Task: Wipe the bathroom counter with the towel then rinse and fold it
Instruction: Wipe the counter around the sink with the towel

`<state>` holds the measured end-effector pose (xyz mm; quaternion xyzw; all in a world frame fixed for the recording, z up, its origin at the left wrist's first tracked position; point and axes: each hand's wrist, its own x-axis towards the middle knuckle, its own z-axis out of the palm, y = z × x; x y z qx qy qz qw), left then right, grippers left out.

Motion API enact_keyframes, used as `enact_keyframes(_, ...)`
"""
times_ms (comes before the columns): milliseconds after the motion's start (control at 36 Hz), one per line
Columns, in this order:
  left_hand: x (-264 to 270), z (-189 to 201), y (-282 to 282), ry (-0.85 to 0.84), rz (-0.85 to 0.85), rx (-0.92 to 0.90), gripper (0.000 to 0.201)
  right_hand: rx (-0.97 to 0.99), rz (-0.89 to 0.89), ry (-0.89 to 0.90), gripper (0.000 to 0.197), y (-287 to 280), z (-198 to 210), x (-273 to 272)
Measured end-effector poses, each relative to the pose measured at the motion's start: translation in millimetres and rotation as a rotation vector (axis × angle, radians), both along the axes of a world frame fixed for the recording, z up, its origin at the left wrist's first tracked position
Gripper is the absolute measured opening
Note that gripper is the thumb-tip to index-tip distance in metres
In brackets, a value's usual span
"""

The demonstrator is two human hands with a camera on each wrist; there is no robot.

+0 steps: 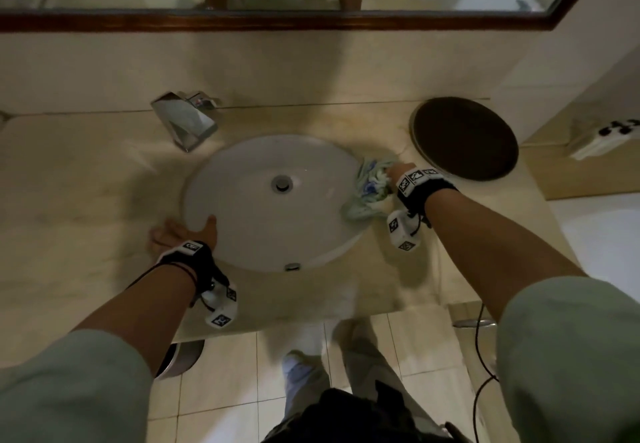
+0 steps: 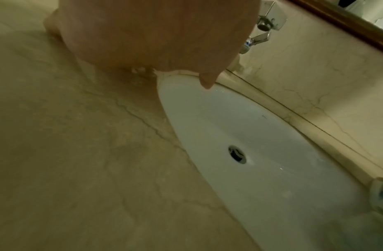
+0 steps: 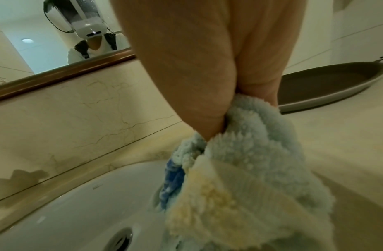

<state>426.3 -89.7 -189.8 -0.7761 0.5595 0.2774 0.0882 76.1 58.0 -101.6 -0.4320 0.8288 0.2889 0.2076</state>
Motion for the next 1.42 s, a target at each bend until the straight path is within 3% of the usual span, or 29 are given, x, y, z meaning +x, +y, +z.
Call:
enact_keyframes(222,-3.1,11.3,39.3,0.08,0.005,-0.024,0.097,-0.025,-0.011,-0.073,0.076,30.0,-39.5,-11.8)
enact_keyframes(444,-14.9,13.8,88.9,0.103,-0.011,0.027,0.099,-0.162,-0.066,-0.196,0.083,40.1,-159.1,-76.4)
enact_keyframes(528,-22.5,7.5,108.2,0.093,-0.015,0.037,0.1,-0.214,-0.082,-0.208,0.086,52.2,-176.0,-84.7)
enact_keyframes(583,-31.6,7.1,125.1,0.094,-0.007,0.022,0.097,-0.249,-0.04,-0.168,0.084,71.2,-150.2,-68.6)
enact_keyframes(667,-46.2,9.0,157.7,0.069,-0.002,0.004,0.093,-0.276,0.035,-0.232,0.08,115.4,-74.8,-31.1)
enact_keyframes(750,-54.6,5.4,184.1,0.067,-0.013,-0.024,0.091,-0.284,0.042,-0.239,0.074,151.8,-52.6,-28.0)
enact_keyframes(889,-53.9,0.9,212.1,0.036,-0.071,0.015,0.098,-0.227,0.072,-0.272,0.096,186.3,-89.0,-51.6)
enact_keyframes(1000,-56.2,11.0,242.9,0.032,-0.069,0.071,0.1,-0.297,0.092,-0.279,0.089,206.2,-111.2,-61.2)
enact_keyframes(1055,-59.1,13.0,251.1,0.045,-0.081,0.086,0.103,-0.366,0.111,-0.282,0.093,198.4,-182.0,-96.3)
enact_keyframes(1083,-61.7,14.4,254.4,0.057,-0.089,0.074,0.106,-0.355,0.122,-0.305,0.091,197.4,-195.5,-101.4)
enact_keyframes(1139,-68.7,19.6,261.9,0.091,-0.093,0.049,0.108,-0.398,0.063,-0.332,0.075,196.8,-194.7,-92.2)
enact_keyframes(1194,-77.3,28.4,269.7,0.106,-0.084,0.026,0.105,-0.469,0.027,-0.306,0.059,207.7,-138.4,-57.8)
enact_keyframes(1278,-91.2,37.0,275.6,0.102,-0.113,-0.002,0.1,-0.612,-0.11,-0.29,0.084,226.9,-81.6,-19.7)
enact_keyframes(1361,-98.9,36.3,272.7,0.082,-0.139,0.012,0.104,-0.54,-0.146,-0.368,0.122,235.8,-74.6,-8.7)
enact_keyframes(1417,-103.9,33.0,270.0,0.056,-0.137,0.019,0.11,-0.503,-0.111,-0.361,0.129,232.8,-80.1,-11.1)
